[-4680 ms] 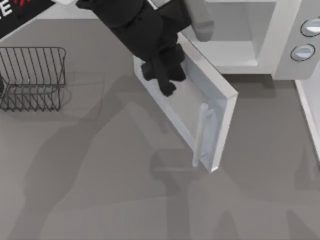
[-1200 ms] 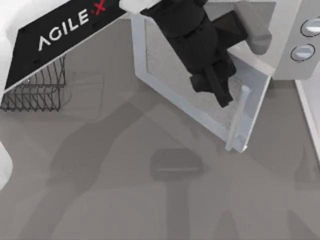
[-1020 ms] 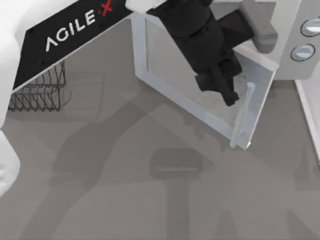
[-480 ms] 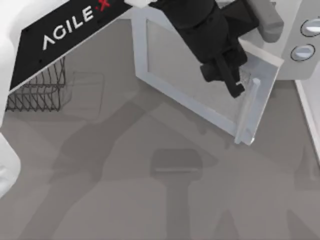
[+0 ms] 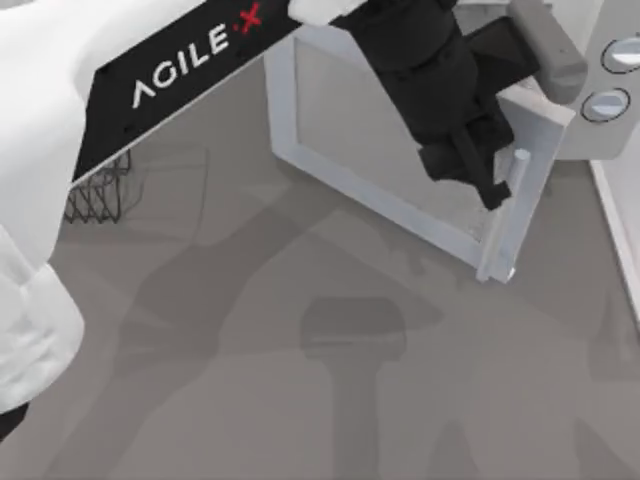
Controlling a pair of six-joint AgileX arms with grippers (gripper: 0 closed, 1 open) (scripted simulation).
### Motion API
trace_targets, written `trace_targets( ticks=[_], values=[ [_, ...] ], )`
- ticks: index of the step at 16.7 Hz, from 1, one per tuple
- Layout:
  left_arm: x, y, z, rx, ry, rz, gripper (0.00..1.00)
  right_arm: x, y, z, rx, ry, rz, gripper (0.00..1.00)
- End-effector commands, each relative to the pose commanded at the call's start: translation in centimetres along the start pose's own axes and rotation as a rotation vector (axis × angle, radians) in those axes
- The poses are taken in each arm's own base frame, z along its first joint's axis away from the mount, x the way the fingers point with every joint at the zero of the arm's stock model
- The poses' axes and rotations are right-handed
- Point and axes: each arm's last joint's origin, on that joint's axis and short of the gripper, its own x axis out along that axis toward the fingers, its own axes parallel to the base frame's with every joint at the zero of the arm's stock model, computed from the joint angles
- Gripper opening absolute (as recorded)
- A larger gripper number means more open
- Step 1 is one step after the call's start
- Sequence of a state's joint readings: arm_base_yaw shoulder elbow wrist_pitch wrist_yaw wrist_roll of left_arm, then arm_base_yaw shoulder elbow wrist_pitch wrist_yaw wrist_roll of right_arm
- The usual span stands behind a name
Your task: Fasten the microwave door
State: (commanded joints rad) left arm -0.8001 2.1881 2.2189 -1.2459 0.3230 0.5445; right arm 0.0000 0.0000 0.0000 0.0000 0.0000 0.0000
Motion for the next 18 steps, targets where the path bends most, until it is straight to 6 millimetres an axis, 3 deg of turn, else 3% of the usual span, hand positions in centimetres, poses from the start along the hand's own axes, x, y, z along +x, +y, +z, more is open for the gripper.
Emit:
trace_targets(
  ticks=[3, 7, 9, 14, 18],
  values=[
    [-1.6, 0.2, 0.8, 0.022, -0.062, 0.060, 0.00, 0.0, 0.0, 0.0, 0.000, 0.000, 0.000, 1.00],
    [-1.9, 0.2, 0.7, 0.021, -0.067, 0.062, 0.00, 0.0, 0.0, 0.0, 0.000, 0.000, 0.000, 1.00],
    [-1.5, -0.2, 1.0, 0.037, -0.055, 0.066, 0.00, 0.0, 0.0, 0.0, 0.000, 0.000, 0.000, 1.00],
    [0.3, -3.9, 3.7, 0.143, -0.033, 0.099, 0.00, 0.0, 0.0, 0.0, 0.000, 0.000, 0.000, 1.00],
    [0.9, -2.6, 3.8, 0.103, -0.042, 0.064, 0.00, 0.0, 0.0, 0.0, 0.000, 0.000, 0.000, 1.00]
  ],
)
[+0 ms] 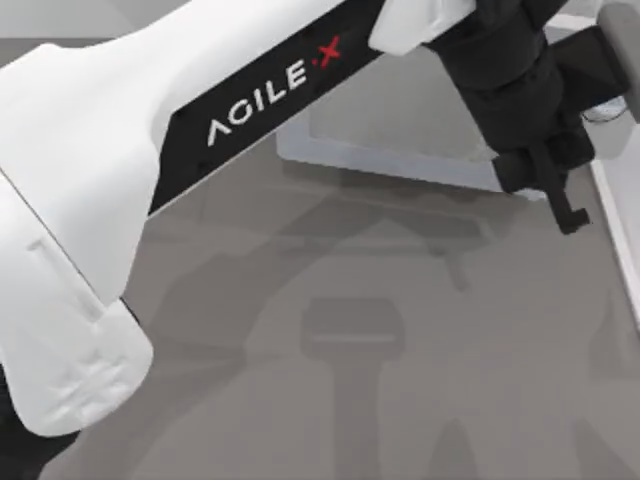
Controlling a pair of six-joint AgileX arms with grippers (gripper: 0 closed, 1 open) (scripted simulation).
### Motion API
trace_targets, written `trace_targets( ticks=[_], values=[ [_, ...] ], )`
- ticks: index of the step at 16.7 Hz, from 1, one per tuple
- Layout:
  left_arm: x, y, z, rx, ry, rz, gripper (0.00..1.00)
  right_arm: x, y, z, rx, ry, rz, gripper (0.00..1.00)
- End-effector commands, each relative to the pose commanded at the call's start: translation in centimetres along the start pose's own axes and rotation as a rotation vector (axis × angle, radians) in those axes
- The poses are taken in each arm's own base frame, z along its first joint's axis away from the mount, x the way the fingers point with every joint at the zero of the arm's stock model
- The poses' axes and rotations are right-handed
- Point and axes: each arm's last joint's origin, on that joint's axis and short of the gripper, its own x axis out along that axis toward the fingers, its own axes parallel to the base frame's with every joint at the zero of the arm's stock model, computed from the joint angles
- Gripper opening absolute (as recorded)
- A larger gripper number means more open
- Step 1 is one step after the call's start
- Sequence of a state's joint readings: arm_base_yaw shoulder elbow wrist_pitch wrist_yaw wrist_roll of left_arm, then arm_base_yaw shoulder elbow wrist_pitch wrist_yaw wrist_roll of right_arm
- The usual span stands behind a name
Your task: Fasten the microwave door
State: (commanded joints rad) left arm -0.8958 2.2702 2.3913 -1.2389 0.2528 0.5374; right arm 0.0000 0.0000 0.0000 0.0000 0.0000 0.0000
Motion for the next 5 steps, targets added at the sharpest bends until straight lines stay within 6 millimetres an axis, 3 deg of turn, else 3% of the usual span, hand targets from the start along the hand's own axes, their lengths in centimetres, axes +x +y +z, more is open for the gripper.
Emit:
trace_targets(
  ticks=[5],
  values=[
    [-1.7, 2.5, -1.5, -0.083, -0.022, 0.000, 0.00, 0.0, 0.0, 0.0, 0.000, 0.000, 0.000, 1.00]
  ],
)
